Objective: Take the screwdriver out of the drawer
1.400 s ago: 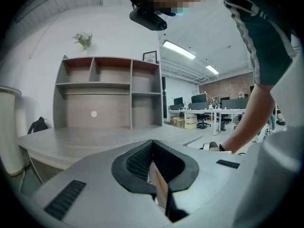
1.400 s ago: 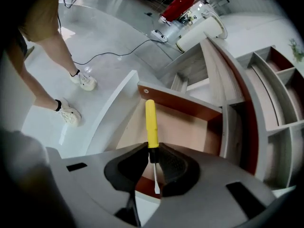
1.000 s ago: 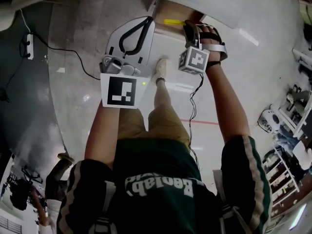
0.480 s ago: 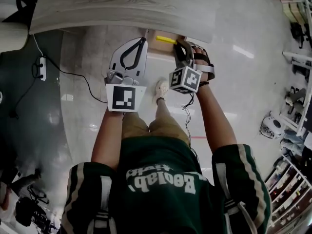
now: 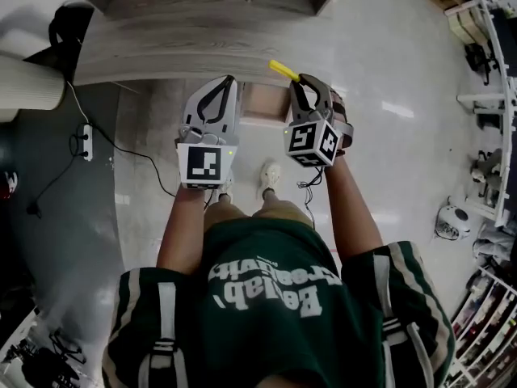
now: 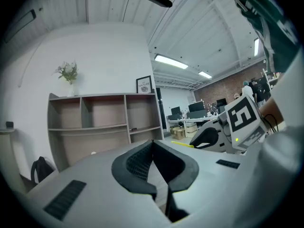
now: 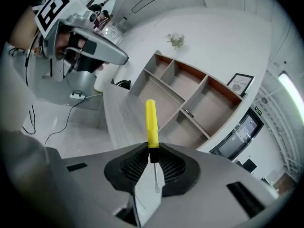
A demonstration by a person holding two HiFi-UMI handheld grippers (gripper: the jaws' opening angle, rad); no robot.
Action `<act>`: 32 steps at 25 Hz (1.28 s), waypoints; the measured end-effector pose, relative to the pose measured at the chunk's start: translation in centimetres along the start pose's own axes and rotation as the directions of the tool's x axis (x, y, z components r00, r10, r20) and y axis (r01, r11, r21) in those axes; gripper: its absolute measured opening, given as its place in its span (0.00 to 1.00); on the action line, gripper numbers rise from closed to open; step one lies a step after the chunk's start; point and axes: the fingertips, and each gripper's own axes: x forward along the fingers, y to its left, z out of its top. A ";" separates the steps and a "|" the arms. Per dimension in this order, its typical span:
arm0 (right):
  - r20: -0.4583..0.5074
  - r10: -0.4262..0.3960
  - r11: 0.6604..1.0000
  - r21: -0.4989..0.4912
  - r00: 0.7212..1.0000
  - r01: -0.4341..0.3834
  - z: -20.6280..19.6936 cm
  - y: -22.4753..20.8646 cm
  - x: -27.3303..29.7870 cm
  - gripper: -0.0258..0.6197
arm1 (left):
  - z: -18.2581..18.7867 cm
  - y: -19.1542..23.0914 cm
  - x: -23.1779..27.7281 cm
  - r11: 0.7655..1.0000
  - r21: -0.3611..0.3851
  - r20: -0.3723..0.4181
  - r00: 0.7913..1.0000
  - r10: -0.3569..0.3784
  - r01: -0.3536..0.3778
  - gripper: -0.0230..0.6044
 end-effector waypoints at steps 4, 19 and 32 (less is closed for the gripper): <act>0.057 -0.060 0.992 0.118 0.997 0.053 2.2 -2.5 -2.3 0.17 | 2.3 -0.8 -0.4 1.000 0.002 0.025 0.999 -0.026 0.026 0.06; 0.313 -0.210 0.887 0.459 0.926 0.046 9.8 -8.1 -9.6 0.17 | 10.5 0.4 -1.4 0.999 -0.007 0.141 0.989 -0.034 0.035 0.06; 0.425 -0.240 0.830 0.556 0.873 -0.043 11.8 -7.7 -15.3 0.17 | 13.5 -1.0 -4.3 0.999 0.013 0.160 0.986 -0.052 0.051 0.06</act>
